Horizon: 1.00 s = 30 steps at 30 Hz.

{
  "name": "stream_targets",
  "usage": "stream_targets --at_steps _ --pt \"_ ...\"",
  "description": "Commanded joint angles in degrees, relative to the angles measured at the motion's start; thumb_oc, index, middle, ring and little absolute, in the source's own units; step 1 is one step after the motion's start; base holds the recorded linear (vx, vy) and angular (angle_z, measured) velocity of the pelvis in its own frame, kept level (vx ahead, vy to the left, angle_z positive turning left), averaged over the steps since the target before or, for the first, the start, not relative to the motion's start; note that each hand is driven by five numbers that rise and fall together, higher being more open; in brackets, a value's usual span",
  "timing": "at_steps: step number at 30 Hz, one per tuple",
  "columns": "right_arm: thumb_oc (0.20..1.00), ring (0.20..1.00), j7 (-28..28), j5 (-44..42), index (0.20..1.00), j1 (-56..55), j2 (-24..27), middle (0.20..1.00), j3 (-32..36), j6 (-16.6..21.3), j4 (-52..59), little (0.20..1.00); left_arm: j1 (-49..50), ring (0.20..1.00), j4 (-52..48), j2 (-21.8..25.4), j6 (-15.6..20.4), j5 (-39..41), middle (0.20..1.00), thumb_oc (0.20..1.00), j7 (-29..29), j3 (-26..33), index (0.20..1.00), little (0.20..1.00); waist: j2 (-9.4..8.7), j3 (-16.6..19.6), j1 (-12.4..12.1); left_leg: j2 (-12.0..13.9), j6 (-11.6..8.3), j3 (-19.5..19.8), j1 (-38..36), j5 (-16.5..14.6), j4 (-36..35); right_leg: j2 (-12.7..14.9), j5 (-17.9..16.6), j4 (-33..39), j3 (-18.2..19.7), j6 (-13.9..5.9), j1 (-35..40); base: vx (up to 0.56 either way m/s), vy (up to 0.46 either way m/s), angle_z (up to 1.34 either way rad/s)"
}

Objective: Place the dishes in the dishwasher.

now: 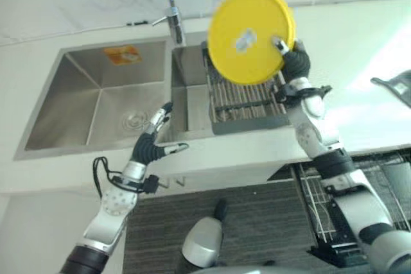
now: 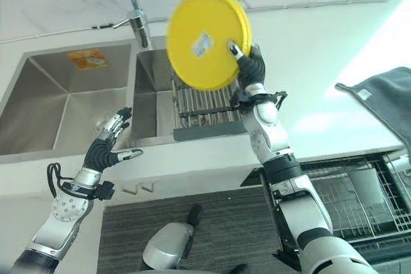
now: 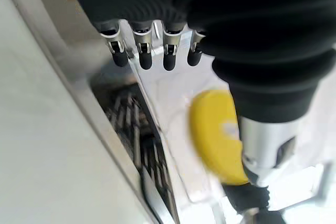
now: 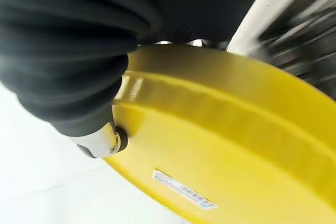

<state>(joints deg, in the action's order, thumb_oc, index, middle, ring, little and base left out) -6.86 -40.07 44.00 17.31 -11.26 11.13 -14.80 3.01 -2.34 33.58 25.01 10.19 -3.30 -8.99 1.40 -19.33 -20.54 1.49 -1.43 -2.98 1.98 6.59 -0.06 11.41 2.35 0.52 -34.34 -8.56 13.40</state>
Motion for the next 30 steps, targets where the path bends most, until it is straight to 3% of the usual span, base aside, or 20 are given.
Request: stream_targets --at_steps 1,3,4,5,6,9,11,17,22,30 --pt "0.2 0.2 -1.0 -5.2 0.2 0.5 0.8 0.2 0.5 7.2 8.2 0.2 0.8 1.0 -4.1 0.3 3.1 1.2 1.0 1.0 -0.5 -0.7 1.0 1.0 -1.01 6.5 0.8 3.4 -1.4 -6.4 -3.8 -3.7 -3.2 3.4 1.9 -8.4 -0.5 0.71 -3.1 -0.11 -0.114 -0.61" --pt "0.2 0.2 -1.5 -6.1 0.2 -0.8 0.5 0.2 0.9 7.3 12.1 0.2 0.5 1.0 -4.4 0.0 2.4 1.3 1.0 1.0 -0.9 -0.7 1.0 1.0 -1.2 7.1 2.2 3.8 -1.3 -7.7 -4.6 -4.4 -2.8 3.1 2.1 -8.5 0.5 0.74 -3.4 -0.11 -0.135 -0.81" --pt "0.2 0.2 -2.4 -7.5 0.2 -3.2 0.2 0.2 1.4 9.9 17.0 0.2 -0.1 1.0 -4.6 -0.5 1.1 1.0 1.0 1.0 -1.3 -0.8 1.0 1.0 -1.44 8.1 4.7 4.4 -1.19 -9.2 -5.9 -5.2 -2.2 2.4 2.3 -8.1 2.5 0.7 -3.9 -0.11 -0.148 -0.85" --pt "0.2 0.2 -2.7 -7.7 0.2 -3.5 0.2 0.2 1.4 10.7 17.5 0.2 -0.2 1.0 -4.7 -0.6 1.1 0.9 1.0 1.0 -1.1 -0.9 1.0 1.0 -1.44 8.2 4.9 4.4 -1.16 -9.4 -6.0 -5.3 -2.1 2.3 2.3 -8.0 2.9 0.7 -4.0 -0.12 -0.224 -1.22" --pt "0.2 0.2 -1.8 -10.0 0.2 -6.5 -0.2 0.2 2.3 12.1 20.9 0.2 -0.9 1.0 -4.7 -1.3 -0.2 0.3 1.0 1.0 -1.9 -1.4 1.0 1.0 -1.66 8.8 7.4 4.9 -0.95 -10.7 -7.0 -6.7 -0.6 1.4 2.6 -7.8 5.2 0.74 -4.4 -0.05 -0.193 -1.04" --pt "0.2 0.2 2.6 -14.6 0.2 -12.1 1.1 0.2 4.9 11.6 25.4 0.2 -2.3 1.0 -4.0 -2.4 -1.6 -0.3 1.0 1.0 -2.1 -2.1 1.0 1.0 -2.01 8.9 11.5 6.0 -0.87 -12.7 -7.7 -9.4 4.0 0.6 3.1 -8.9 8.8 1.78 -5.3 -0.03 -0.158 -0.82" --pt "0.2 0.2 4.7 -15.7 0.2 -15.5 1.8 0.2 6.9 11.5 26.6 0.2 -3.2 1.0 -3.0 -3.1 -1.3 -0.1 1.0 1.0 -1.8 -2.2 1.0 1.0 -2.15 8.9 13.7 6.9 -0.6 -15.0 -7.7 -9.2 5.2 0.0 2.4 -9.1 9.7 2.79 -6.1 -0.07 -0.105 -0.45" --pt "0.2 0.2 5.0 -13.1 0.2 -27.7 5.1 0.2 15.2 12.4 26.2 0.2 -2.6 1.0 -2.7 -4.5 -0.1 -1.3 1.0 1.0 -1.5 -1.7 1.0 1.0 -2.43 9.0 18.9 7.8 -0.82 -17.8 -9.5 -10.3 5.6 -0.8 2.4 -9.7 12.5 3.03 -7.1 0.01 -0.099 -0.51" --pt "0.2 0.2 3.1 -7.1 0.2 -34.4 4.9 0.2 18.3 11.5 21.2 0.2 -2.7 1.0 -4.3 -4.7 -0.6 -2.2 1.0 1.0 -1.5 -1.3 1.0 1.0 -1.49 7.4 21.5 8.3 -0.99 -17.8 -9.3 -12.3 7.3 -0.4 5.7 -15.2 13.6 3.0 -9.5 0.0 -0.06 -0.24" --pt "0.2 0.2 5.0 -6.3 0.2 -36.3 4.9 0.2 17.1 7.2 10.7 0.2 -2.3 1.0 -5.5 -5.1 -0.2 -2.1 1.0 1.0 -0.5 -0.9 1.0 1.0 0.16 5.0 21.2 7.8 -1.25 -16.4 -6.9 -11.7 8.1 0.6 7.2 -19.2 13.2 3.52 -12.7 -0.06 0.016 0.01"
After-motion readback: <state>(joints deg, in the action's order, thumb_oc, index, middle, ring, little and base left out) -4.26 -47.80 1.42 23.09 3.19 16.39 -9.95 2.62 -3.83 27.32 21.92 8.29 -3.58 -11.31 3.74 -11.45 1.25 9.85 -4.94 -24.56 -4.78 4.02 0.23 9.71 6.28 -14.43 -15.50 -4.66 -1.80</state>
